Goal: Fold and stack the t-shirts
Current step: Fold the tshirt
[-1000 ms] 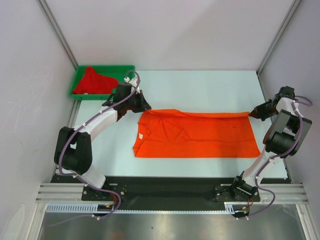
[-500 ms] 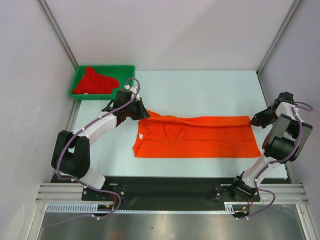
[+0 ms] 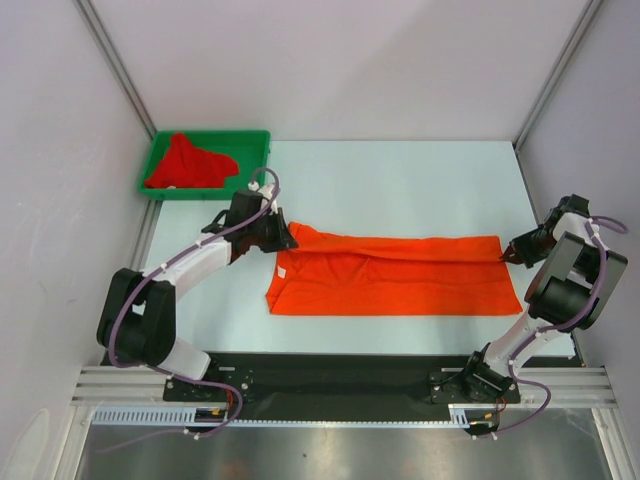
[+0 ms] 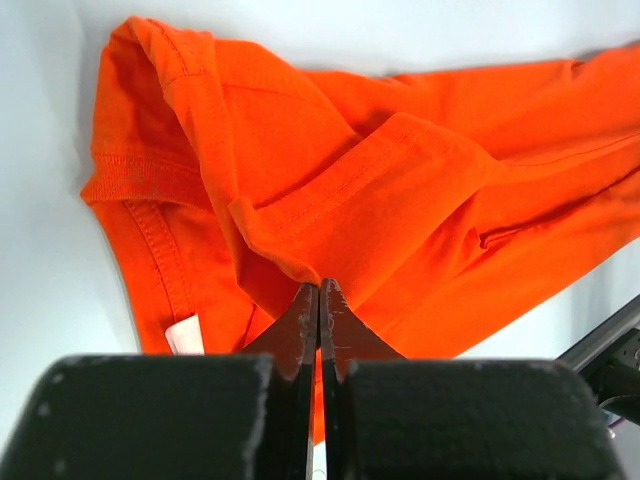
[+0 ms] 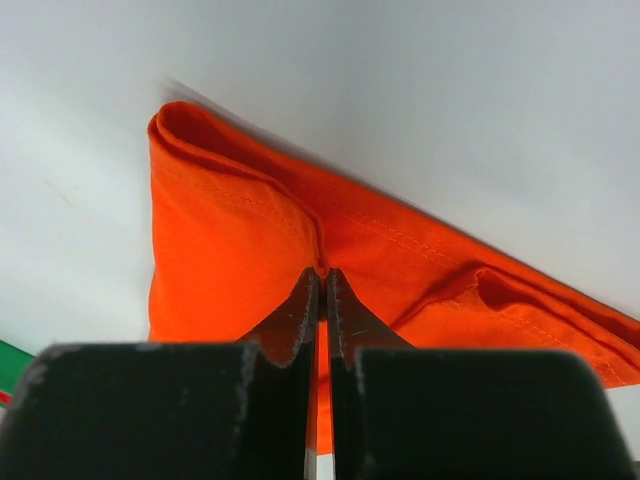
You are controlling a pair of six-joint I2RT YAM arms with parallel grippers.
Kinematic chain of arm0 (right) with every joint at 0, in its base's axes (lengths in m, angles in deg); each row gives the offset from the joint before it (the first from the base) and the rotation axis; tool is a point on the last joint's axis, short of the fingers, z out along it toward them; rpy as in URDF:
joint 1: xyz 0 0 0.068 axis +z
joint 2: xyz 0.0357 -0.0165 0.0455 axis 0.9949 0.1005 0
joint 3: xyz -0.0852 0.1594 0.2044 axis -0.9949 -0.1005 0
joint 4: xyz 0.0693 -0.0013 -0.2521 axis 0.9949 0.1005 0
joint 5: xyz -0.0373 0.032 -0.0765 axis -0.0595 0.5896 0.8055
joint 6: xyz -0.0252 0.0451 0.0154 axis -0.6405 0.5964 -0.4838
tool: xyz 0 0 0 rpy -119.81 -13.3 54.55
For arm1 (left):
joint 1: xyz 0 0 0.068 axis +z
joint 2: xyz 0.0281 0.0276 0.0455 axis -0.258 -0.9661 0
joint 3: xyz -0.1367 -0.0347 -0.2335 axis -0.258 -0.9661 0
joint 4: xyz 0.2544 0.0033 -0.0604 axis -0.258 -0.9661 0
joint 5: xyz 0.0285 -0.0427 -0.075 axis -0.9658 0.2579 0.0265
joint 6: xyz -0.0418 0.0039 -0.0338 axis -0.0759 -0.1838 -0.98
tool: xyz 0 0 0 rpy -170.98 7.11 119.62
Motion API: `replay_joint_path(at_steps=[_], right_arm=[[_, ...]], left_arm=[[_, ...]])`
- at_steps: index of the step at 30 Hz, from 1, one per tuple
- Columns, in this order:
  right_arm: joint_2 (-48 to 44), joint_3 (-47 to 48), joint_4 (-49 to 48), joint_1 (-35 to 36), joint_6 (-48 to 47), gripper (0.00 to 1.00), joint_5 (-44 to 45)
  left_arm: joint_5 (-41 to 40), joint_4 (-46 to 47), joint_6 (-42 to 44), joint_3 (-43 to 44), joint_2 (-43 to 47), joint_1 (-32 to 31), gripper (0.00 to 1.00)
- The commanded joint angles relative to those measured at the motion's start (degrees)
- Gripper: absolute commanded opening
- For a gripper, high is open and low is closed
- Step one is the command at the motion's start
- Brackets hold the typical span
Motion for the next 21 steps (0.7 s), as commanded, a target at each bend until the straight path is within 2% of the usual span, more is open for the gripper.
replay_joint_path(at_steps=[1,21], right_arm=[[-1.61,-0.11,-1.37,-0.42,-0.92,0.00,0.56],[-2.22,-2.40,-1.11,-0.60,-1.36,0.00,1.62]], left_arm=[[0.94,0.28,1.04,-1.12,2.66,-0.49,0.00],[0.42,-2.35,0.33,-2.09,-2.00,-0.93,0.00]])
